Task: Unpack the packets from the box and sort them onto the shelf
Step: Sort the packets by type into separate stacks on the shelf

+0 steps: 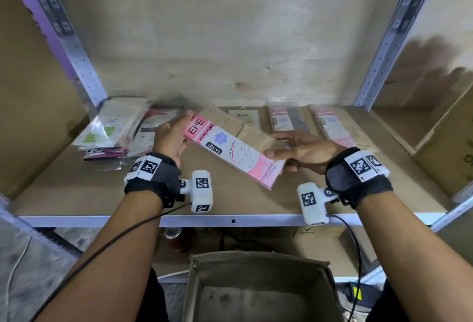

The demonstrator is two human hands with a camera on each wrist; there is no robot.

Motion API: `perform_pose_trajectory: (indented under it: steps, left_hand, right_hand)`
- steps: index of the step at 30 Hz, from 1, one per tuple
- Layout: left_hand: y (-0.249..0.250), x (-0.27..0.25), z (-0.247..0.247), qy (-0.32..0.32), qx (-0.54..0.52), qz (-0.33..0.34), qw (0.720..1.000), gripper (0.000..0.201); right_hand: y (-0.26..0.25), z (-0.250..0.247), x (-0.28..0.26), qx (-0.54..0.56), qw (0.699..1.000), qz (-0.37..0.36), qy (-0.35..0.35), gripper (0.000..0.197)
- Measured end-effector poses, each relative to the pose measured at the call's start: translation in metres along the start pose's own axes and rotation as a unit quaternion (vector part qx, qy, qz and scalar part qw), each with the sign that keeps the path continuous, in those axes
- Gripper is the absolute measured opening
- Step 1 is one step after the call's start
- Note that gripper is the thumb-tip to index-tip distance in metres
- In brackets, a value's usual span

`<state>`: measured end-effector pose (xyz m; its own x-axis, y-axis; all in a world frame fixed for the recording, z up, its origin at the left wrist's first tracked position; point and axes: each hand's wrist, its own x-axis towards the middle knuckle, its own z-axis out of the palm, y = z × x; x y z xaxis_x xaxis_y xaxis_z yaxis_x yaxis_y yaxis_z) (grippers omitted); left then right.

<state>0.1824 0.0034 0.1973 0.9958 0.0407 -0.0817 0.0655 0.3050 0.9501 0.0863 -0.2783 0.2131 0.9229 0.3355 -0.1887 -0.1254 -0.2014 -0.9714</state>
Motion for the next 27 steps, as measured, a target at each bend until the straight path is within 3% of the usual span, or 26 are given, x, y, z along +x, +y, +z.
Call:
perform_pose_trajectory:
  steps: [5, 10, 15, 23, 27]
  left_hand:
    - [0.007, 0.001, -0.008, 0.012, 0.017, -0.013, 1.0, 0.026]
    - [0.007, 0.001, -0.012, 0.003, -0.015, -0.067, 0.998, 0.021]
    - [0.01, -0.002, -0.015, -0.057, -0.134, -0.132, 0.981, 0.037]
    - [0.008, -0.002, -0.008, -0.055, -0.175, -0.138, 0.973, 0.059]
    - [0.004, -0.007, 0.003, -0.054, -0.19, -0.11, 0.974, 0.044]
  right_hand:
    - [0.0, -0.003, 0.0, -0.021, 1.0, -0.003, -0.02, 0.037]
    - [0.003, -0.001, 0.004, -0.012, 1.0, -0.006, -0.005, 0.027]
    - [0.005, -0.001, 0.002, 0.017, 1.0, -0.01, 0.024, 0.018]
    - [0.004, 0.001, -0.005, 0.041, 0.998, -0.018, 0.039, 0.02]
    - [0.008, -0.004, -0.011, 0.06, 0.995, -0.023, 0.076, 0.029]
